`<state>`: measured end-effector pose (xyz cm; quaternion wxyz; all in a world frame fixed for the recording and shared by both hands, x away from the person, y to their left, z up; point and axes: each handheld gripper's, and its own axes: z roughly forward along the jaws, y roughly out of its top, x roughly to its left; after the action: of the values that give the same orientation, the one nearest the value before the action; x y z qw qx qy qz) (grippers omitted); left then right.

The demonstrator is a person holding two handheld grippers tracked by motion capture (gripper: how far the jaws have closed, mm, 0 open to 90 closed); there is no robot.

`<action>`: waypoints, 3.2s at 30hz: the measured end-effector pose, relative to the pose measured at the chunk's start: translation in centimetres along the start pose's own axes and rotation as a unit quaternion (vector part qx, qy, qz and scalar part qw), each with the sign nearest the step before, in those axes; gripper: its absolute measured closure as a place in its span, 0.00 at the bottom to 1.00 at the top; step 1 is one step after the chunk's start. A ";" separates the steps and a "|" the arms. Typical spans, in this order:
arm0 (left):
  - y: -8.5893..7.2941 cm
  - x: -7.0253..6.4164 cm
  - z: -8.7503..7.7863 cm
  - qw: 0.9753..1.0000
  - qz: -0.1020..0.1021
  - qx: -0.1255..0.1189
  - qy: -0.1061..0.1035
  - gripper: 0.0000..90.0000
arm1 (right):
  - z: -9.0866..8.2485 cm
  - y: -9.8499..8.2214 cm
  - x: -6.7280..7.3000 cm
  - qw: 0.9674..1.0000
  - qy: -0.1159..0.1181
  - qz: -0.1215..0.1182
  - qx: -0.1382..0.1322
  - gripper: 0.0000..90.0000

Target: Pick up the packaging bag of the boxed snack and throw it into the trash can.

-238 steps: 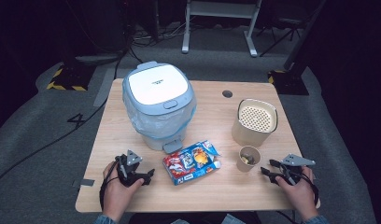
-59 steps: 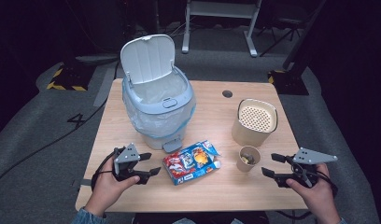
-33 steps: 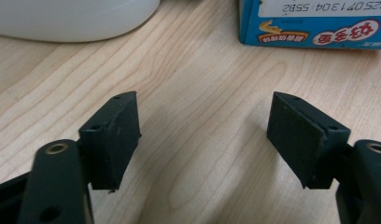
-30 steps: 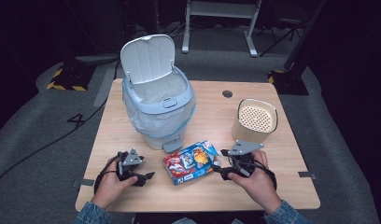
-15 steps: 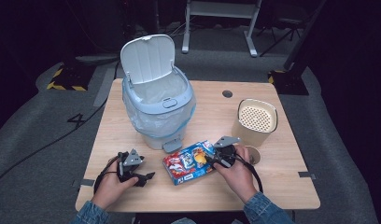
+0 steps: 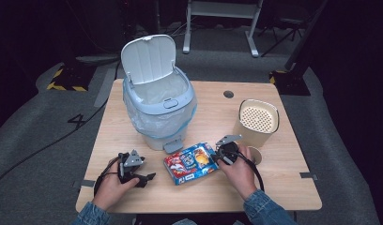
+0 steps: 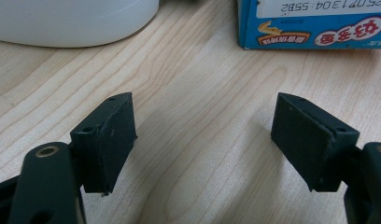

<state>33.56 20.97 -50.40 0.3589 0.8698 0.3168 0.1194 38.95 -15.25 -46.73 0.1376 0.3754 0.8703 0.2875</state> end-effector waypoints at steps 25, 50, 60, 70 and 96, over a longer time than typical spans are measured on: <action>0.0 0.0 0.0 1.000 -0.003 0.000 0.001 0.25 | -6.7 0.9 -0.7 0.994 0.085 0.022 -0.066 1.00; 0.0 0.0 0.0 1.000 -0.003 0.000 0.000 0.24 | -15.0 2.1 -1.3 0.976 0.146 0.021 -0.162 1.00; 0.1 0.1 0.1 1.000 -0.001 0.000 0.000 0.24 | -18.6 2.2 -1.1 0.970 0.152 0.010 -0.188 1.00; 0.1 0.0 0.1 1.000 0.000 0.000 0.001 0.24 | -21.7 3.1 -1.4 0.962 0.155 0.006 -0.223 1.00; 0.2 0.0 0.2 1.000 0.000 0.001 0.004 0.24 | -22.1 11.6 -3.1 0.946 0.148 0.030 -0.287 1.00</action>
<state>33.80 20.73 -50.39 0.3572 0.8694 0.3187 0.1226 37.62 -19.86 -22.00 0.1008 0.2993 0.7501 0.5811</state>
